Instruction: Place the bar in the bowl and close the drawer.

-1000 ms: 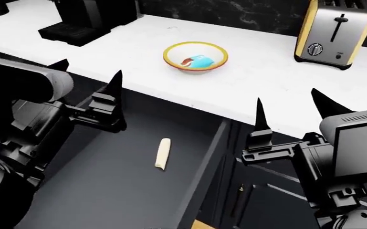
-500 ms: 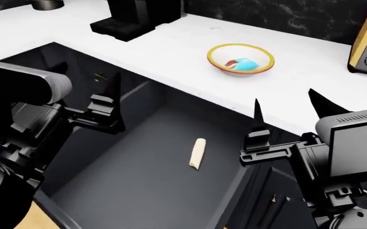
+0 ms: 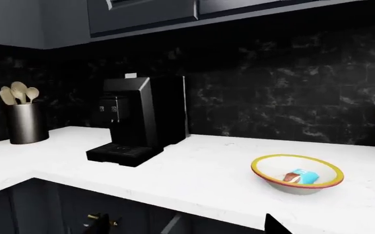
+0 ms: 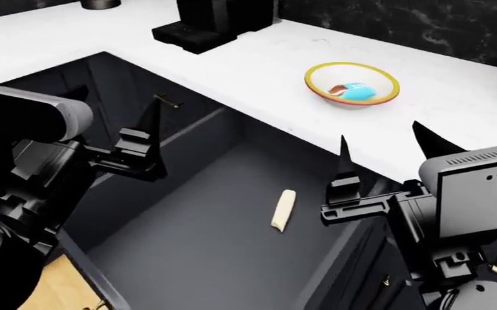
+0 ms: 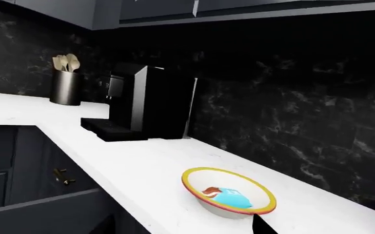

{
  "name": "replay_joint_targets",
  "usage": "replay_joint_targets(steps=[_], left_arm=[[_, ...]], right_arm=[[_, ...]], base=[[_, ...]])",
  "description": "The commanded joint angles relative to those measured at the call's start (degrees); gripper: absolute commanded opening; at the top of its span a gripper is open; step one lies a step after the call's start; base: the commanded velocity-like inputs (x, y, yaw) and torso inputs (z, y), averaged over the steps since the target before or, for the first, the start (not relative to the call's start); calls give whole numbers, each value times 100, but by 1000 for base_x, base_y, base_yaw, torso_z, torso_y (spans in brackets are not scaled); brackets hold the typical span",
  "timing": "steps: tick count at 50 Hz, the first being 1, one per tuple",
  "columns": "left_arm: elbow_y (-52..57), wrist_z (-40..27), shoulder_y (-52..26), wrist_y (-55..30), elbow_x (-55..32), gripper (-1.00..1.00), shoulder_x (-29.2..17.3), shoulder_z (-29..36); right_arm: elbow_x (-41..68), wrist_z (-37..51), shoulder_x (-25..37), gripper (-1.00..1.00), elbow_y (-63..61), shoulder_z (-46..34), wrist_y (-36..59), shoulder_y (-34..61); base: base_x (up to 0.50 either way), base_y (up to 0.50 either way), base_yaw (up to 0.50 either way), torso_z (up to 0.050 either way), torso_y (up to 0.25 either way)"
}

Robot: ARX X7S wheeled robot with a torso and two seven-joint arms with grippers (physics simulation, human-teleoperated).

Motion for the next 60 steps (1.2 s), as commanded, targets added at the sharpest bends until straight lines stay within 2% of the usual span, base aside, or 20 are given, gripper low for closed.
replay_joint_targets(steps=[1,19,28,46,53,60], left_arm=[[-26,-29,6,61,-44,100,-17,37],[-52,-45,65,173,-52,100,-75,87],[-68,-94,42,189,-97,100,-91,95],[-94,-157,88,264,-166,100,-167,36],[-82,-367,175,306,-162,100,-273,-299],[11,-702,410,252,-351,100,-525,-1067]], right_arm=[[9,40,20,100,77,-68,48,48],[46,86,57,100,75,-100,22,58],[101,135,71,100,102,-117,61,93],[159,252,89,100,81,-172,127,223],[184,295,120,100,76,-147,124,234],[168,291,129,100,88,-185,106,244]], base=[[313,-390,0,0,0],[310,-380,0,0,0],[17,14,0,0,0],[312,259,0,0,0],[0,0,0,0,0],[0,0,0,0,0]])
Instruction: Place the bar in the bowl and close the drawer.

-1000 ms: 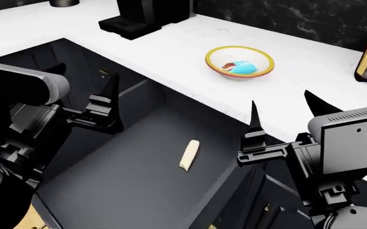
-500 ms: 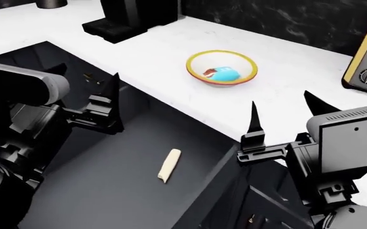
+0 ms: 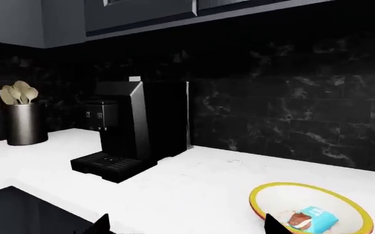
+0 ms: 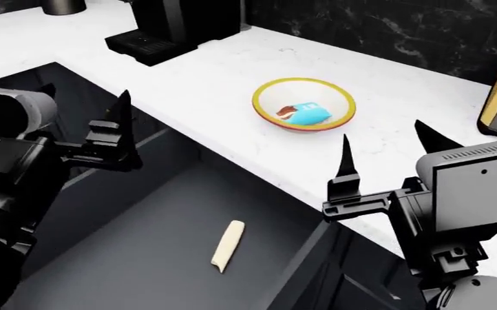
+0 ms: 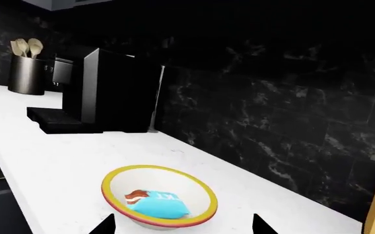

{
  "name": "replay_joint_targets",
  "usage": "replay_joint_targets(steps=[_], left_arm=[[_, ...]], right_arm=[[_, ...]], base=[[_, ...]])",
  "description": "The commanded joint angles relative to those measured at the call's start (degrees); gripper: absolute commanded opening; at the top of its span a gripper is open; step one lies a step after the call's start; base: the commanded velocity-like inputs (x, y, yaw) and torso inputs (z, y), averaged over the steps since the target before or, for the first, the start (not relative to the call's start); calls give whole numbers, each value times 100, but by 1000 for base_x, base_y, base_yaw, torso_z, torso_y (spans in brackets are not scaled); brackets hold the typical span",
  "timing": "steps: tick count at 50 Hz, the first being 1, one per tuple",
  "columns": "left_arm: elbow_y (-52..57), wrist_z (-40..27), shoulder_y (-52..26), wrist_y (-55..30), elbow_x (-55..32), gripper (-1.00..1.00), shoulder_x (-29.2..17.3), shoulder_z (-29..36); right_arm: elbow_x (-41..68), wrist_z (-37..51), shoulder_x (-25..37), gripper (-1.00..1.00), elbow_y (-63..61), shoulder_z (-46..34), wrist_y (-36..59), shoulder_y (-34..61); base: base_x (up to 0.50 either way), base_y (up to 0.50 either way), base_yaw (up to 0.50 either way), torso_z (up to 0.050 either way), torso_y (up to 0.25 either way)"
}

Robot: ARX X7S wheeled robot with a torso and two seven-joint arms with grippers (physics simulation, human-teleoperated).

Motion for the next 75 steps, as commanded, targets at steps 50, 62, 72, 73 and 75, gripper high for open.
replay_joint_targets(steps=[50,62,72,73,75], left_arm=[[558,-475,2295,332,-297,100,-596,-3389],[97,268,3402,1251,1200,100,-304,-3570],[-323,664,4045,1882,1909,100,-37,-3622],[-356,695,4095,1924,1942,100,-18,-3660],[-444,773,4208,2048,2043,100,35,-3722]], right_arm=[[253,167,126,100,-141,-48,-76,141],[-9,28,72,100,1,-241,-229,92],[-224,-99,-3,100,167,-424,-348,82],[-246,-107,-14,100,186,-444,-357,83],[-277,-118,-21,100,181,-489,-362,81]], base=[[0,0,0,0,0],[0,0,0,0,0],[0,0,0,0,0],[0,0,0,0,0],[0,0,0,0,0]])
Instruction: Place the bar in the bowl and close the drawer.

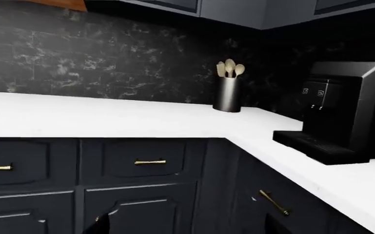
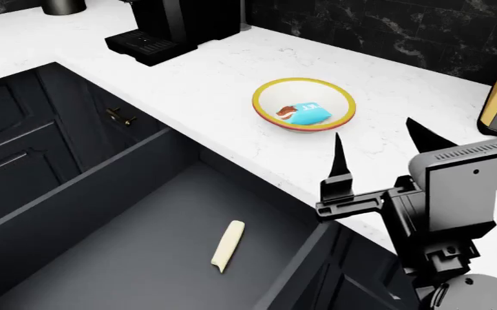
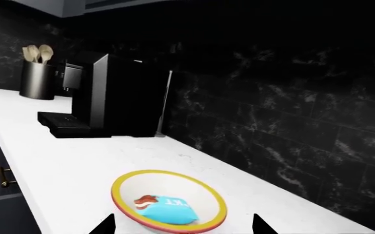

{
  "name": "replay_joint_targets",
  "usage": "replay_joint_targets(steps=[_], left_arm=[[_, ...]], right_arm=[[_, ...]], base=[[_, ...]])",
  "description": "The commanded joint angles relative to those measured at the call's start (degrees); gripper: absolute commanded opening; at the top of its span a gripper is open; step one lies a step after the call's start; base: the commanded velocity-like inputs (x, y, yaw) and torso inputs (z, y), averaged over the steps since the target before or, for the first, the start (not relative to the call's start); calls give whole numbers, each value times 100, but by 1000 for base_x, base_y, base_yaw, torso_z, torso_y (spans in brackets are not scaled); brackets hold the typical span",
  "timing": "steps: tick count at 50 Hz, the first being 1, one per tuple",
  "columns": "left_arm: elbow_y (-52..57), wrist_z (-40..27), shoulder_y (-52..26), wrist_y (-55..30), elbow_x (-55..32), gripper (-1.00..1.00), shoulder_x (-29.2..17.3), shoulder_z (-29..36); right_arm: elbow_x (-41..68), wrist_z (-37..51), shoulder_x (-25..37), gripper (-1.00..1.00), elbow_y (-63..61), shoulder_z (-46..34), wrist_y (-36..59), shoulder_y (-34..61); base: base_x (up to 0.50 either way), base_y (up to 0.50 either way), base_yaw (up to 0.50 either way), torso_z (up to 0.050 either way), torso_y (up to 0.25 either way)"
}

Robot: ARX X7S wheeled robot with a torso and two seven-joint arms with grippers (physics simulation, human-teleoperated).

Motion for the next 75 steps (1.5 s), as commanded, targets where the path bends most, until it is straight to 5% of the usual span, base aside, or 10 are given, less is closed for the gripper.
replay_joint_targets(steps=[1,33,46,75], left_arm=[[-449,456,724,675,755,100,272,-233],[-1284,941,1600,1453,1345,100,659,-1070],[-2848,1395,1835,2668,2157,100,1146,-898],[-5268,1852,1260,4083,2884,100,1364,-165]], right_arm=[[-192,-104,-67,100,127,-181,-107,-10],[-324,-202,-246,100,336,-522,-142,189],[-482,-277,-269,100,429,-640,-289,105],[-412,-189,-247,100,379,-695,-238,174]], base=[[0,0,0,0,0],[0,0,0,0,0],[0,0,0,0,0],[0,0,0,0,0]])
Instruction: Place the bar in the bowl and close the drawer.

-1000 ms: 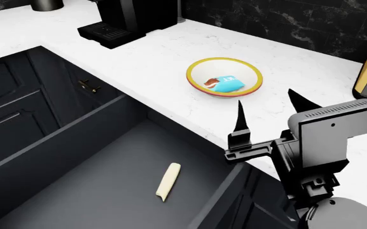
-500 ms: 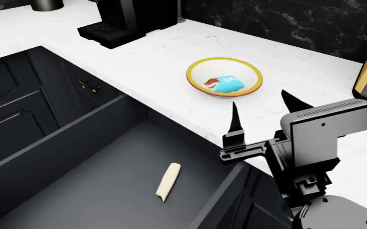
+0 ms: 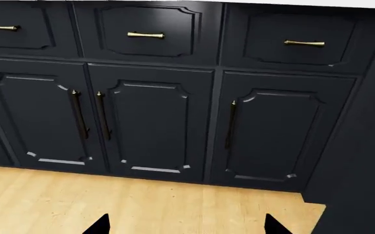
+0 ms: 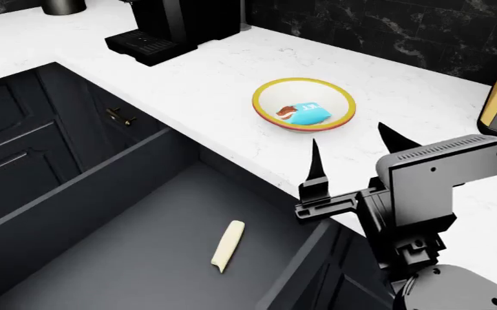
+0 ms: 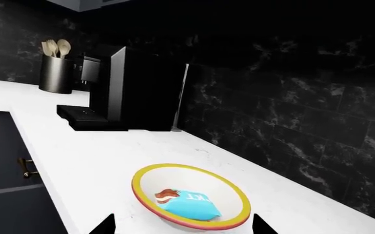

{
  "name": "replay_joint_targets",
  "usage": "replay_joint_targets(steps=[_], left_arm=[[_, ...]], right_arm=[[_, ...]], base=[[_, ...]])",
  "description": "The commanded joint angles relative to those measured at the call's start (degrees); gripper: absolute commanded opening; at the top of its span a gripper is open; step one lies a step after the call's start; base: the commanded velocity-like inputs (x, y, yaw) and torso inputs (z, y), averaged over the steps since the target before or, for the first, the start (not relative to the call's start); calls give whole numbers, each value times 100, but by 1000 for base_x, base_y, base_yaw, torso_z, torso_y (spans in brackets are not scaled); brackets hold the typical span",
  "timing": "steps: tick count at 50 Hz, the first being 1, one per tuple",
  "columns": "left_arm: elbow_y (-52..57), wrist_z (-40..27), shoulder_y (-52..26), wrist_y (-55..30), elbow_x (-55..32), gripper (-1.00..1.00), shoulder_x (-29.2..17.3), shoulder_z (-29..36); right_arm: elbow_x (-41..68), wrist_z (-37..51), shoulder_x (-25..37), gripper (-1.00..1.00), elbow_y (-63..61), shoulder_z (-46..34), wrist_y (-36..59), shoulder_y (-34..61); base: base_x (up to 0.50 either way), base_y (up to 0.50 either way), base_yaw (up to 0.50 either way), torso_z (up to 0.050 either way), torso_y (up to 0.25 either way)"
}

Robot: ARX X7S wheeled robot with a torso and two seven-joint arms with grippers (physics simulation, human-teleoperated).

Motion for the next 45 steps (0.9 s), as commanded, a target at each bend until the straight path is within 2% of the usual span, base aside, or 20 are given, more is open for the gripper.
replay_joint_targets(steps=[1,29,45], left_arm=[[-920,159,-266,522,276,100,97,330],[-2537,406,-1037,1341,834,100,269,1280],[-2967,531,-1312,1504,1016,100,383,1702]], right_arm=[[52,54,16,100,-40,-9,42,35],[178,157,11,100,-78,-56,139,176],[197,179,42,100,-78,-69,114,180]], base=[[0,0,0,0,0],[0,0,0,0,0],[0,0,0,0,0]])
